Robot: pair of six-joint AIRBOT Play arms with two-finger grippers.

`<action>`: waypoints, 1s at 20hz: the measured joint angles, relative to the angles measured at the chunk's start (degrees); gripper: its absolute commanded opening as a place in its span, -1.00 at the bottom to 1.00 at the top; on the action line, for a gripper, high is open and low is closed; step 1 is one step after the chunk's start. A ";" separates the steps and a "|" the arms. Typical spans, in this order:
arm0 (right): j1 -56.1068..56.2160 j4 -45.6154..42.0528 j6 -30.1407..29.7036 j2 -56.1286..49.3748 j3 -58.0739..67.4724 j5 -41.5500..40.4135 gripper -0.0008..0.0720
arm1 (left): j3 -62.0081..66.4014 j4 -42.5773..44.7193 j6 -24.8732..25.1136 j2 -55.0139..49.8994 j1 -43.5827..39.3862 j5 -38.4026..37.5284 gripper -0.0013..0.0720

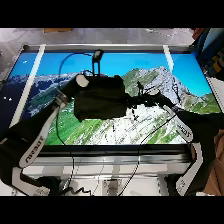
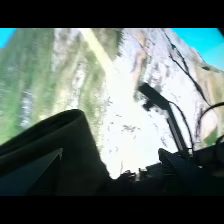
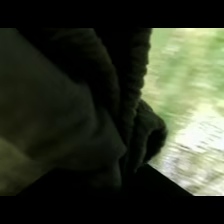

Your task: Fold the clothes and pants, and hang the long-sleeved shirts on hangers.

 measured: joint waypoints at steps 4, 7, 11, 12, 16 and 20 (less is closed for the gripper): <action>-3.85 1.92 -2.05 4.48 2.27 2.45 -0.86 | 0.00 6.14 0.55 6.71 6.08 -4.33 0.57; -10.64 2.38 -2.40 11.41 4.09 5.29 -0.86 | 0.00 15.26 0.76 14.05 10.32 -9.97 -0.40; -22.77 -3.17 2.89 23.98 4.94 7.48 -0.86 | 0.02 26.84 0.81 24.04 14.60 -15.50 -0.47; -26.21 -6.56 6.43 27.50 5.03 8.07 -0.86 | 0.02 28.59 0.79 26.08 15.39 -16.13 -0.47; -39.58 -20.72 21.18 40.72 5.22 11.21 -0.86 | 0.02 32.06 0.79 32.35 16.96 -17.68 -0.47; -50.86 -39.19 32.46 49.90 5.27 17.55 -0.86 | 0.02 33.40 0.72 34.82 17.40 -18.10 -0.47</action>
